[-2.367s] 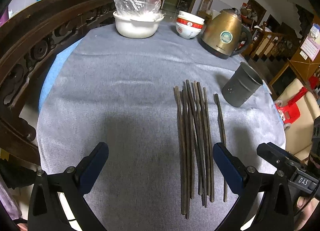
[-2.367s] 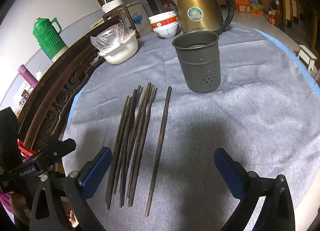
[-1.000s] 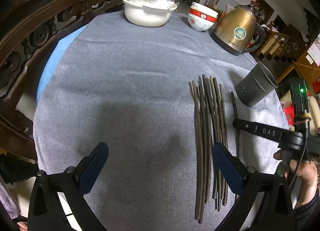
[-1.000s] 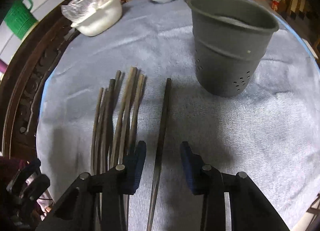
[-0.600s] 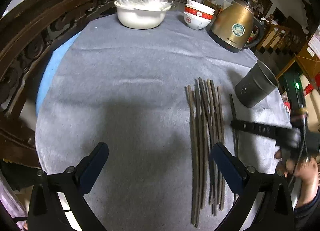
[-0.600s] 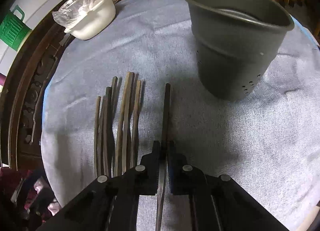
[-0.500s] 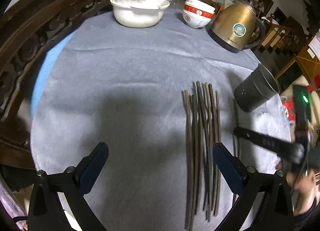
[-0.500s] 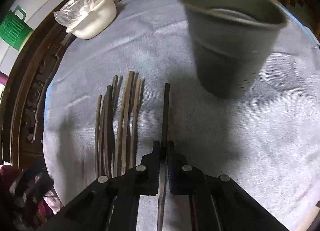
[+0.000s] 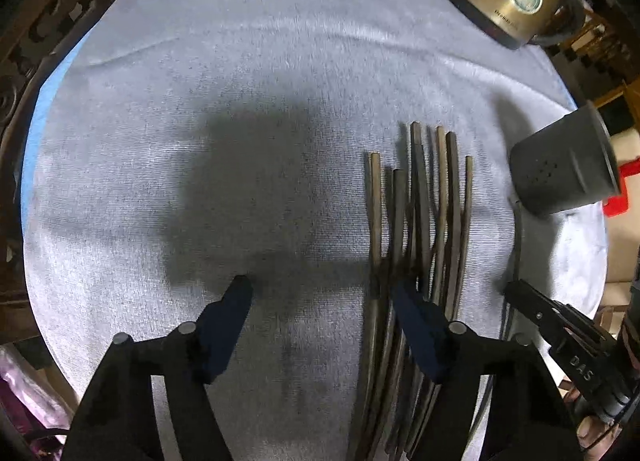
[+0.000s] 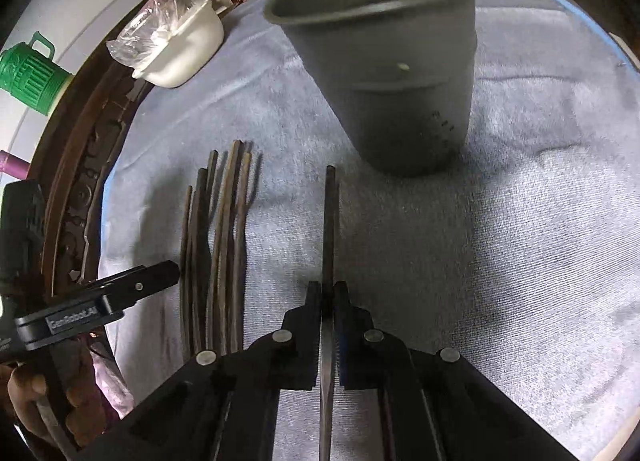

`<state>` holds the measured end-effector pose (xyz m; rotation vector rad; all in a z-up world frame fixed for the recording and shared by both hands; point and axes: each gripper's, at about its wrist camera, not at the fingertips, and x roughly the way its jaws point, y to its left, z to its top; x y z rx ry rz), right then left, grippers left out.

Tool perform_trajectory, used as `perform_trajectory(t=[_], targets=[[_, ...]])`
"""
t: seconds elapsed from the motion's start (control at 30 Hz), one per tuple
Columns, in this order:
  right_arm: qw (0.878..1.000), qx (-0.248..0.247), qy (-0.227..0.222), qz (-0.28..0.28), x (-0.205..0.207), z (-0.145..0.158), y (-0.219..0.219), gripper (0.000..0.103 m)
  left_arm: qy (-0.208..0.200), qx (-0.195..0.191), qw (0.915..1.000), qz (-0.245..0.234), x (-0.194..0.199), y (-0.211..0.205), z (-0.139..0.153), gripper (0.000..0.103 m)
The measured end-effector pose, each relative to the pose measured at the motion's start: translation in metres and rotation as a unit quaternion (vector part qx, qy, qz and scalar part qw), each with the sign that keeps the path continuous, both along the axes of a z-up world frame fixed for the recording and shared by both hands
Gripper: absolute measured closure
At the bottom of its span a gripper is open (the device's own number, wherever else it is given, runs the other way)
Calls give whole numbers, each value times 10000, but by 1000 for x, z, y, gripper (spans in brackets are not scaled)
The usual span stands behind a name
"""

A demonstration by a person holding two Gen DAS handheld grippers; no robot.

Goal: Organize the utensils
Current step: 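Close the right tool on one dark chopstick while the left tool grasps another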

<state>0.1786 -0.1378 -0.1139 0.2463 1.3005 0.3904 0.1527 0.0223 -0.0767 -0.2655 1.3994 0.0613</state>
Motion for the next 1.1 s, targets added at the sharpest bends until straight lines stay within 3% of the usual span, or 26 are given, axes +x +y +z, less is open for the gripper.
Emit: perform_trajectory(t=[0.1,0.2,0.3,0.37,0.57,0.77,0.93,1.1], targets=[[10000,-10,-3,55,-1,0,0,96,99,-30,9999,11,4,-1,1,37],[9999,-31,-7,114,-1,1,0,96,179,-76,9998,-82,10,-5,4,47],[9999,-16,7,132,2,-1,3,96,290,-343,9989,-137,16,-8,5,69],[9999,-24,13,143,3,-1,4,96,428,-474,9978,-174,18,-8,4,92],[9997,-114,22,193,4,-1,9,96,539,-646,9963,-189,15,-5,-7,93],[9988,-311,62,368,8,0,17,96,640,-524,9952,-522,8,-10,-7,97],[9887,-978,262,1110,10,3,38,92,1034,37,9878,-1161,7,-14,-9,95],[9786,-1419,519,1399,21,2,55,92,1258,24,9832,-1321,19,-14,-13,95]])
